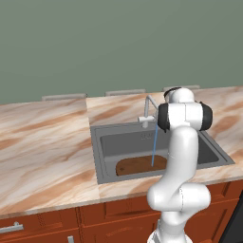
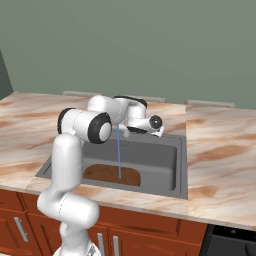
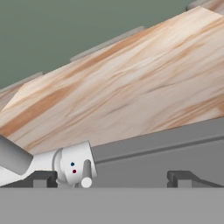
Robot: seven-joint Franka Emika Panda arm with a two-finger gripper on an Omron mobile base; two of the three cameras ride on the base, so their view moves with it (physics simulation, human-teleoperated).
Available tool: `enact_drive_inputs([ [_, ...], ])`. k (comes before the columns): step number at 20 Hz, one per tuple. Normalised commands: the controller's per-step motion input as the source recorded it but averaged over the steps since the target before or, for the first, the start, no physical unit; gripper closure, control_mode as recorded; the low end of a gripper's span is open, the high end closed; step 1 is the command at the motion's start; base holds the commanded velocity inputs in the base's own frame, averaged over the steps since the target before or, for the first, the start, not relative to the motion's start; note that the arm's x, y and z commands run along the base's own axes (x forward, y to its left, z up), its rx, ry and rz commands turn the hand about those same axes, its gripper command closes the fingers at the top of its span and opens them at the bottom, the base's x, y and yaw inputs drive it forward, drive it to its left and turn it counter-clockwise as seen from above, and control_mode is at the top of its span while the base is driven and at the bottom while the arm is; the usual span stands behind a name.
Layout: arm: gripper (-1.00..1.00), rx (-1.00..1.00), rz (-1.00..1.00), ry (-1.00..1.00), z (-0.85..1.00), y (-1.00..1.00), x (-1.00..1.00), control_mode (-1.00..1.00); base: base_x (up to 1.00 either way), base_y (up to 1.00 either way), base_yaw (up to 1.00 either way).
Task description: Turn on the sink faucet with hot water and rinse the cutting board for ten seconds, then turn off the faucet. Push the cutting board to reach the water if necessary.
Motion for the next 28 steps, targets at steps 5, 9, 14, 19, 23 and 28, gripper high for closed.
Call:
enact_drive_inputs([
  [5,-1.00,0.00,0.00,0.00,0.00,0.00,0.00,-1.00,0.00,0.00,0.00],
  [9,-1.00,0.00,0.00,0.00,0.00,0.00,0.00,-1.00,0.00,0.00,0.00],
  [14,-1.00,0.00,0.00,0.00,0.00,0.00,0.00,-1.00,0.00,0.00,0.00],
  [19,-1.00,0.00,0.00,0.00,0.00,0.00,0.00,-1.00,0.00,0.00,0.00],
  [23,-1.00,0.00,0.00,0.00,0.00,0.00,0.00,-1.00,0.00,0.00,0.00],
  [28,-1.00,0.00,0.00,0.00,0.00,0.00,0.00,-1.00,0.00,0.00,0.00],
])
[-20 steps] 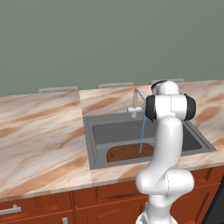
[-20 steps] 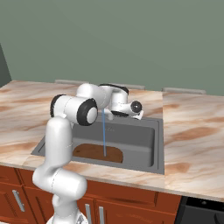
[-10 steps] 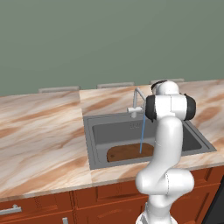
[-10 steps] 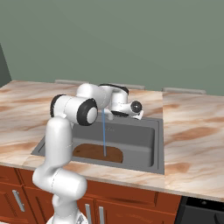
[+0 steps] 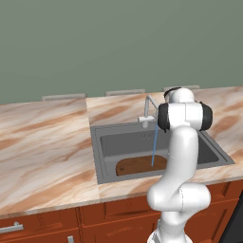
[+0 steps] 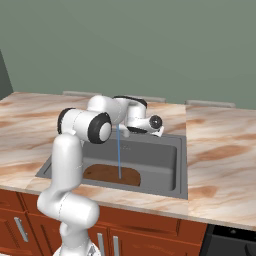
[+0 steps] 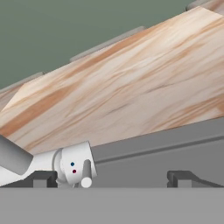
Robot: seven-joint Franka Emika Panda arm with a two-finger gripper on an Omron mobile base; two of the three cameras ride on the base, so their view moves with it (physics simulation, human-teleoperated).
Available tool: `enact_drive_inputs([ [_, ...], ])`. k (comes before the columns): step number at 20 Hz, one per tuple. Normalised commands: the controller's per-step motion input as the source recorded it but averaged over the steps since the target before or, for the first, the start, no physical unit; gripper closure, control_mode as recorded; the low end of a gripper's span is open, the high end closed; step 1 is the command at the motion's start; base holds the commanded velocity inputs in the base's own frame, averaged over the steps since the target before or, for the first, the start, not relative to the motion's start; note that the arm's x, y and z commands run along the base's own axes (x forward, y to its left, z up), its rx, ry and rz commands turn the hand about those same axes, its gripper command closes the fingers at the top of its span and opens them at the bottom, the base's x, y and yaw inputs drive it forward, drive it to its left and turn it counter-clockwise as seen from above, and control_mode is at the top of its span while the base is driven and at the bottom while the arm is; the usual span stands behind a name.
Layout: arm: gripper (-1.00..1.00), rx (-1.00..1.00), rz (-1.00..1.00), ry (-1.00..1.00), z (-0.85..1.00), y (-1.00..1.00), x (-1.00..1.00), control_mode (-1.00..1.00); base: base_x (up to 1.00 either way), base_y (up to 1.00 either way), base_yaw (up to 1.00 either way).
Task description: Turn on the sink faucet with hot water and rinse the cutting board for ten seconds, then turn off the faucet. Push the cutting board to reach the water if necessary.
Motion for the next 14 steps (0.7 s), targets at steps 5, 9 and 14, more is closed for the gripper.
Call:
enact_drive_inputs([
  [5,-1.00,0.00,0.00,0.00,0.00,0.00,0.00,-1.00,0.00,0.00,0.00],
  [9,-1.00,0.00,0.00,0.00,0.00,0.00,0.00,-1.00,0.00,0.00,0.00],
  [14,-1.00,0.00,0.00,0.00,0.00,0.00,0.00,-1.00,0.00,0.00,0.00],
])
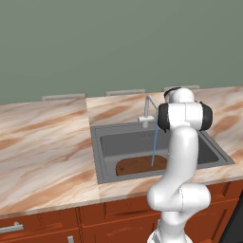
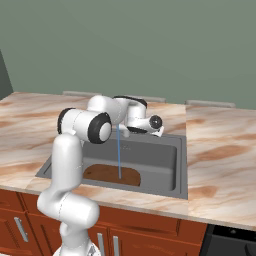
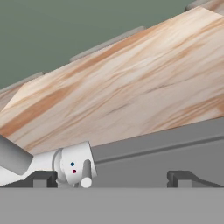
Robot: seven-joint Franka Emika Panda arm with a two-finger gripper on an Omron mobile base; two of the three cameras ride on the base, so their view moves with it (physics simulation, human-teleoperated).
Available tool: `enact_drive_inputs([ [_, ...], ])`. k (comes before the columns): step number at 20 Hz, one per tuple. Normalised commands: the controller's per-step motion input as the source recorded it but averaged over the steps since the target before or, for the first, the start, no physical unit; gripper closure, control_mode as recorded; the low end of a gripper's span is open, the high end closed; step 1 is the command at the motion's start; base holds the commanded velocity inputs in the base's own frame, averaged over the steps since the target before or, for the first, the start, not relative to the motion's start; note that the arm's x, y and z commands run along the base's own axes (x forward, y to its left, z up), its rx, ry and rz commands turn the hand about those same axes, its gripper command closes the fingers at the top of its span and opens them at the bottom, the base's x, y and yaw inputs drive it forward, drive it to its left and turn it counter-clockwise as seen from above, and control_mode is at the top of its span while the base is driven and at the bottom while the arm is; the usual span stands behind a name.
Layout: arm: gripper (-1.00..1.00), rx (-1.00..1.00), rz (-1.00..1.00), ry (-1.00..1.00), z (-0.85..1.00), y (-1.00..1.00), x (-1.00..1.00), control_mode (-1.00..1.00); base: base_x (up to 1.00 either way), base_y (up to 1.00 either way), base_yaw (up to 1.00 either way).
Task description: Turn on the sink faucet with hot water and rinse the cutting board for ten seconds, then turn off the faucet. Push the cutting board to reach the water if necessary.
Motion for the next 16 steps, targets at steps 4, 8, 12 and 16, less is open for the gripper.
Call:
enact_drive_inputs([
  [4,-1.00,0.00,0.00,0.00,0.00,0.00,0.00,-1.00,0.00,0.00,0.00],
  [8,-1.00,0.00,0.00,0.00,0.00,0.00,0.00,-1.00,0.00,0.00,0.00],
  [12,-1.00,0.00,0.00,0.00,0.00,0.00,0.00,-1.00,0.00,0.00,0.00],
  [16,-1.00,0.00,0.00,0.00,0.00,0.00,0.00,-1.00,0.00,0.00,0.00],
])
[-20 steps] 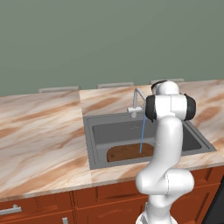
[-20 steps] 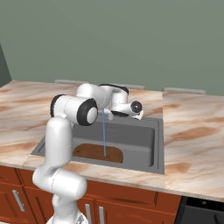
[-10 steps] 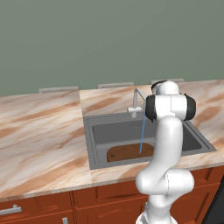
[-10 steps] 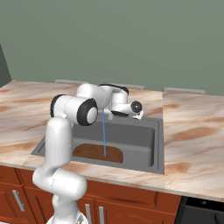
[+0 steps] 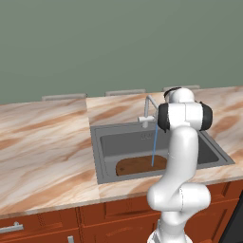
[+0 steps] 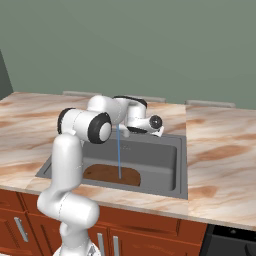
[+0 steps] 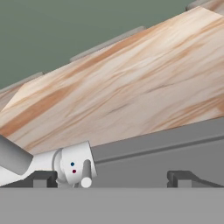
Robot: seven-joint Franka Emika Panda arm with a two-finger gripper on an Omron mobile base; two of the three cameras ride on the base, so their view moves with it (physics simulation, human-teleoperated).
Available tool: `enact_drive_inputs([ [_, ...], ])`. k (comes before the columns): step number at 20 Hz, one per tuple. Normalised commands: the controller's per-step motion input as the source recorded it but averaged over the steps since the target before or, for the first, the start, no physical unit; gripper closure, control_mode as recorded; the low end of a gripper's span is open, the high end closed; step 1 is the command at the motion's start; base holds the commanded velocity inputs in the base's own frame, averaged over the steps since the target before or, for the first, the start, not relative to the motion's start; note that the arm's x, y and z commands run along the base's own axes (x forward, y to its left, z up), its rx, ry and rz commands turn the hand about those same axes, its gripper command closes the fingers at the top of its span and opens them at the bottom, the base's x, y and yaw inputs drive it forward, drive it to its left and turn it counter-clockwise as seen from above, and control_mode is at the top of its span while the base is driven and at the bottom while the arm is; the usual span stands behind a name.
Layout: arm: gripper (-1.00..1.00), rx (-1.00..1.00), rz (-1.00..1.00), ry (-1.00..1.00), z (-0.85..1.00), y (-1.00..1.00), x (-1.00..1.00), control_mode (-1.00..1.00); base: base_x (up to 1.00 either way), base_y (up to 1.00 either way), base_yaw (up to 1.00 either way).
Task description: Turn on the sink faucet with hot water and rinse the cutting board for ten seconds, then turn off the faucet. Push the cutting board to reach the water if necessary.
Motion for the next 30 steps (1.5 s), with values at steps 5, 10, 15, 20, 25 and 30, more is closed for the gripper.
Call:
enact_drive_inputs([
  [5,-1.00,0.00,0.00,0.00,0.00,0.00,0.00,-1.00,0.00,0.00,0.00],
  [10,-1.00,0.00,0.00,0.00,0.00,0.00,0.00,-1.00,0.00,0.00,0.00],
  [15,-1.00,0.00,0.00,0.00,0.00,0.00,0.00,-1.00,0.00,0.00,0.00],
  [20,-1.00,0.00,0.00,0.00,0.00,0.00,0.00,-1.00,0.00,0.00,0.00],
  [25,-1.00,0.00,0.00,0.00,0.00,0.00,0.00,-1.00,0.00,0.00,0.00],
  [30,-1.00,0.00,0.00,0.00,0.00,0.00,0.00,-1.00,0.00,0.00,0.00],
])
